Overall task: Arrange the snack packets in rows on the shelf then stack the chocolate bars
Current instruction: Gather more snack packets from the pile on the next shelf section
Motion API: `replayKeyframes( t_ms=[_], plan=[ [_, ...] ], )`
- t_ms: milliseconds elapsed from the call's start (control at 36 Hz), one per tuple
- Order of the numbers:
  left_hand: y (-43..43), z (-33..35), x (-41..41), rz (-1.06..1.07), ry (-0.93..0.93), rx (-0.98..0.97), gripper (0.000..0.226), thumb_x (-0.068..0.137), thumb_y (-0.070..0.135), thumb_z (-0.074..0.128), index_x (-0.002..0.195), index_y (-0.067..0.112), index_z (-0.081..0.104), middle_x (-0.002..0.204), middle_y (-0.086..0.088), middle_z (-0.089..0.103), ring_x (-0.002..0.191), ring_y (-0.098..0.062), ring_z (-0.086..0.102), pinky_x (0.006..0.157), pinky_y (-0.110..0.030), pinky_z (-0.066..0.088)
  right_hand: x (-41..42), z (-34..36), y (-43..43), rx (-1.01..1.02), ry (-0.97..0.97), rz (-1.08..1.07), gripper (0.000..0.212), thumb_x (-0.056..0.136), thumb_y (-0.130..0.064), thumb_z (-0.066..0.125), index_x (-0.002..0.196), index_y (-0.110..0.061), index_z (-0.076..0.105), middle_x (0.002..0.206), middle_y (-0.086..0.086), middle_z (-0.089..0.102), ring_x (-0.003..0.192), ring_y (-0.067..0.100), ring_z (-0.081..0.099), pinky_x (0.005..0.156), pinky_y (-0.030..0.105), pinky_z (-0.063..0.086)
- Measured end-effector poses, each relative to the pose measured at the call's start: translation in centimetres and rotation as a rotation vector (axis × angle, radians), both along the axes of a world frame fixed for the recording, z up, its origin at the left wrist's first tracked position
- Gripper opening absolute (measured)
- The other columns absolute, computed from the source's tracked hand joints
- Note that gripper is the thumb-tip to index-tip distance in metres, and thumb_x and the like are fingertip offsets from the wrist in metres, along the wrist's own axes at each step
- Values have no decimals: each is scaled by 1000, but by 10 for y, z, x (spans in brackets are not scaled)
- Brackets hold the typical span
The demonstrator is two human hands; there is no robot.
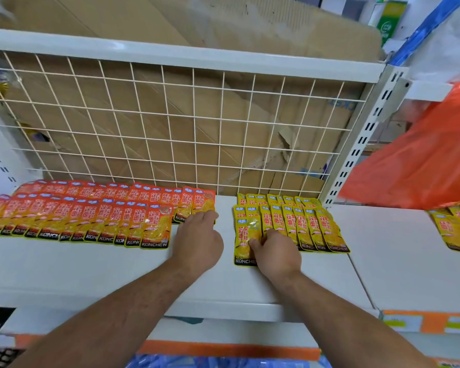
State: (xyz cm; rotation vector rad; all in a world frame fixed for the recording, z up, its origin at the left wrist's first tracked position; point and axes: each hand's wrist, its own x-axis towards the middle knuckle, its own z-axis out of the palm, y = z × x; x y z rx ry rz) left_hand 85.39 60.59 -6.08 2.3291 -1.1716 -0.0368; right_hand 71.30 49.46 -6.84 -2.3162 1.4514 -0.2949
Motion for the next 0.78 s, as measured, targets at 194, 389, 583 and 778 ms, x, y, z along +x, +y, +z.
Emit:
replayKeyframes(
  t_ms=[194, 389, 583, 778],
  plan=[
    [0, -1, 3, -9, -12, 19, 41, 88, 18, 52, 129, 19, 55, 121, 0, 62, 113, -24, 54, 94, -39, 45, 5, -1, -2, -81, 82, 57, 34, 97, -49, 52, 100, -16, 60, 100, 5, 69, 96, 30, 64, 67, 32, 40],
    [0, 0, 0, -16, -16, 47, 43, 92, 24, 51, 135, 20, 52, 128, 1, 59, 119, -22, 51, 99, -36, 41, 6, 1, -2, -119, 90, 65, 31, 96, -44, 53, 107, -15, 56, 102, 6, 69, 98, 31, 65, 67, 33, 39],
    [-4, 7, -13, -102, -57, 2, 47, 92, 36, 46, 134, 17, 57, 132, 0, 60, 124, -23, 51, 105, -37, 38, -4, 9, 1, -155, -2, 78, 28, 96, -44, 48, 96, -17, 56, 92, 5, 69, 87, 31, 65, 67, 35, 48],
    [-29, 8, -41, -274, -171, -19, 64, 82, 47, 36, 125, 11, 65, 127, -9, 65, 121, -30, 58, 102, -44, 46, -51, 13, -10, -449, -24, 119, 33, 77, -38, 59, 97, -17, 73, 96, 7, 69, 88, 33, 61, 72, 40, 52]
  ],
)
